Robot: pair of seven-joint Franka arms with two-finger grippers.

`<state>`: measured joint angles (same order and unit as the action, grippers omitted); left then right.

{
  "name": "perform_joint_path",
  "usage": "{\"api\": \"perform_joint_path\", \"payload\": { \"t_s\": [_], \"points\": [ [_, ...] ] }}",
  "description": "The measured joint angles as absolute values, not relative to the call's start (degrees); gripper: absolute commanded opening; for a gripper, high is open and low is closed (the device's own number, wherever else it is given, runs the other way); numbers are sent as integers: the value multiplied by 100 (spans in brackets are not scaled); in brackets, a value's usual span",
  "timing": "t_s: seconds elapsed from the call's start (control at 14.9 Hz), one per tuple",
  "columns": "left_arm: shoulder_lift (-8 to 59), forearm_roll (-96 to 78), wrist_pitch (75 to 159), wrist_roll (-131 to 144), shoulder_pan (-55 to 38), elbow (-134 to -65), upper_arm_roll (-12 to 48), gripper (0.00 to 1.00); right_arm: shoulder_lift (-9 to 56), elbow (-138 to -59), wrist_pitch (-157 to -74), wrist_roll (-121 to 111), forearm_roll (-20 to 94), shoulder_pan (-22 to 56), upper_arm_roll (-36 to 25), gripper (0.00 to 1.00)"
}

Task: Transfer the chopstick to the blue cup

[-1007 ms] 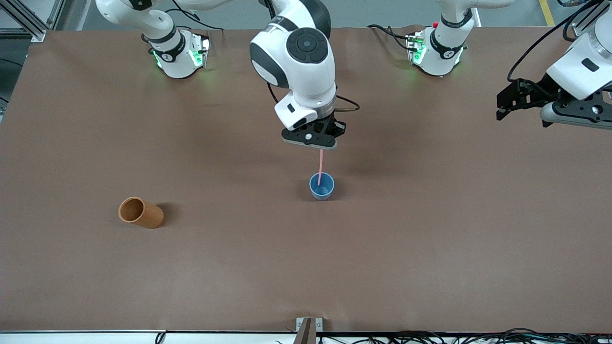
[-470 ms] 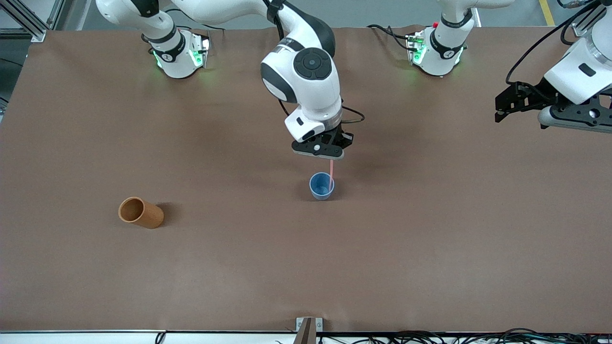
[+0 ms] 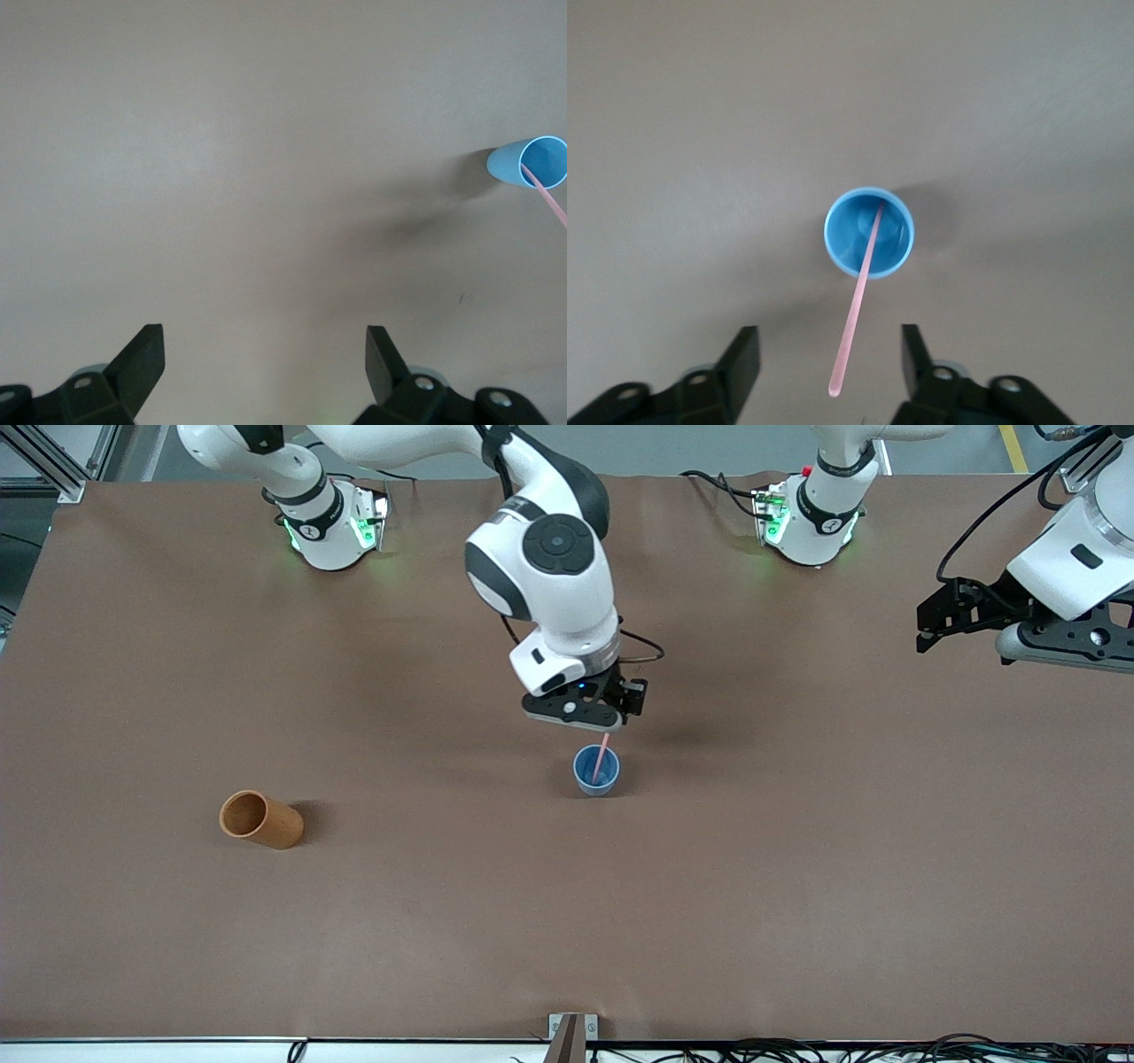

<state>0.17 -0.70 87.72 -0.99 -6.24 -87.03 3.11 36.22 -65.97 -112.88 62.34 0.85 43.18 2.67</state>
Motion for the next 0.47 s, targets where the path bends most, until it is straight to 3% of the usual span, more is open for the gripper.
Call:
{"api": "perform_joint_path", "payload": {
  "t_s": [0.47],
  "points": [
    [22,-70,8775,-99,-624,-8619,308,100,2121,-6539,-9168,4564,18,2680,221,100]
  ]
}}
